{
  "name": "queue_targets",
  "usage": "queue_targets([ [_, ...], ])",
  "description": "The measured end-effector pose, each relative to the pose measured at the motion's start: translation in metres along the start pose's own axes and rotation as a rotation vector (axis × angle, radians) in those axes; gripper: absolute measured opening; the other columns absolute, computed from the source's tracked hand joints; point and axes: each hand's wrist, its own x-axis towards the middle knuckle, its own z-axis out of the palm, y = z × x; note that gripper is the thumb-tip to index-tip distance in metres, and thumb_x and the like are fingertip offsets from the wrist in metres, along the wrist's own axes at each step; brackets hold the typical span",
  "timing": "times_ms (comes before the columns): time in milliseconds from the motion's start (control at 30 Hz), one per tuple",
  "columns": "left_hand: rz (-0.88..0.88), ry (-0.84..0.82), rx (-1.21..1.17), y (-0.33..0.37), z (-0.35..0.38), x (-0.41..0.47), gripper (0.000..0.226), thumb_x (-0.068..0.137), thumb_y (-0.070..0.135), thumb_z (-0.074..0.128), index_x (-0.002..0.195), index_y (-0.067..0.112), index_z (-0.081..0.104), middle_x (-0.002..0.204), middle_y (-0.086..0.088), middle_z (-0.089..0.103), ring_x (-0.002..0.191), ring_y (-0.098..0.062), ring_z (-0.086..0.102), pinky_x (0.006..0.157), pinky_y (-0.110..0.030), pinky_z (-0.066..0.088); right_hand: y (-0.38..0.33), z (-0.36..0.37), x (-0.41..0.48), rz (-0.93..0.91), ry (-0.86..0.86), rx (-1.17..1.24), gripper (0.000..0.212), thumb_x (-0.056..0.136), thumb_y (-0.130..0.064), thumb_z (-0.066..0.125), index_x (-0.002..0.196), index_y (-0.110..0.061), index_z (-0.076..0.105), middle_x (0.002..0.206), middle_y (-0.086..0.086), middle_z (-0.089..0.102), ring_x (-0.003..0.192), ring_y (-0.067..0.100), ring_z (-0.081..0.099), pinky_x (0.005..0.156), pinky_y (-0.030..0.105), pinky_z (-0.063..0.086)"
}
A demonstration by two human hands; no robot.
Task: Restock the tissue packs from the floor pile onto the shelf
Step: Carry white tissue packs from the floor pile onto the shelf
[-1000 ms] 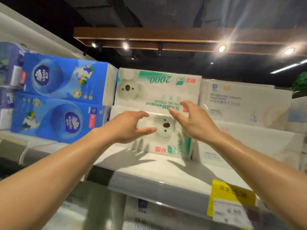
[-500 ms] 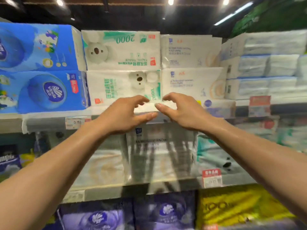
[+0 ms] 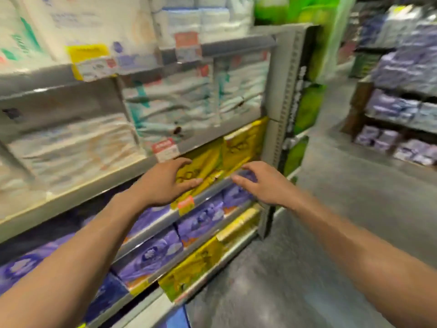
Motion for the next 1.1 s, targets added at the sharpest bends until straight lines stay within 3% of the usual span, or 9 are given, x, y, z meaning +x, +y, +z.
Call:
queue_targets([
  [100,0.091,-0.118,0.050,0.060,0.061,0.038,0.106,0.069,0.094,0.034,0.141,0.019,0.050,0.143,-0.006,0.055,0.128,-0.025,0.054,0.103,-0.032,0.041,0.088,-0.018,-0.046,0.159,0.011,-0.049,0.066,0.093,-0.062,0.054,0.134,-0.011,0.058,0.135,0.012,0.059,0.126,0.030,0.054,0.103,0.038,0.044],
  [267,0.235,-0.265,0.115,0.187,0.176,0.102,0.108,0.067,0.096,0.028,0.137,0.018,0.053,0.136,-0.010,0.060,0.122,-0.029,0.057,0.101,-0.036,0.045,0.241,-0.054,-0.132,0.367,-0.017,-0.211,0.074,0.093,-0.071,0.042,0.146,-0.021,0.046,0.151,0.011,0.046,0.137,0.033,0.043,0.112,0.047,0.039],
  [400,0.308,-0.450,0.074,0.301,0.285,0.137,0.110,0.066,0.097,0.026,0.145,0.023,0.043,0.145,-0.007,0.052,0.131,-0.026,0.051,0.108,-0.035,0.041,0.353,-0.078,-0.207,0.575,-0.021,-0.203,0.070,0.095,-0.067,0.045,0.142,-0.015,0.050,0.145,0.013,0.051,0.134,0.035,0.047,0.109,0.042,0.041],
  [500,0.344,-0.591,0.024,0.382,0.346,0.157,0.089,0.082,0.080,0.043,0.151,0.025,0.034,0.154,-0.005,0.041,0.137,-0.024,0.044,0.111,-0.036,0.038,0.421,-0.093,-0.254,0.745,-0.035,-0.098,0.073,0.095,-0.068,0.044,0.143,-0.014,0.051,0.148,0.013,0.050,0.137,0.033,0.045,0.112,0.044,0.039],
  [600,0.433,-0.682,0.030,0.456,0.397,0.190,0.085,0.086,0.073,0.048,0.153,0.024,0.031,0.156,-0.005,0.038,0.138,-0.024,0.042,0.112,-0.037,0.036,0.483,-0.107,-0.290,0.862,-0.013,-0.028,0.073,0.096,-0.065,0.046,0.144,-0.011,0.050,0.148,0.013,0.050,0.137,0.032,0.044,0.113,0.043,0.037],
  [833,0.709,-0.756,0.016,0.593,0.492,0.285,0.079,0.091,0.067,0.049,0.152,0.020,0.034,0.157,-0.003,0.037,0.141,-0.023,0.039,0.114,-0.035,0.034,0.619,-0.130,-0.319,1.121,-0.021,0.058,0.079,0.093,-0.072,0.042,0.144,-0.012,0.050,0.144,0.011,0.052,0.133,0.032,0.048,0.108,0.050,0.042],
  [1100,0.981,-0.876,0.063,0.769,0.564,0.455,0.088,0.084,0.075,0.046,0.151,0.018,0.037,0.154,-0.004,0.041,0.139,-0.022,0.041,0.114,-0.036,0.035,0.776,-0.210,-0.305,1.401,0.174,0.166,0.075,0.094,-0.067,0.046,0.146,-0.012,0.048,0.148,0.012,0.050,0.137,0.032,0.044,0.112,0.047,0.039],
])
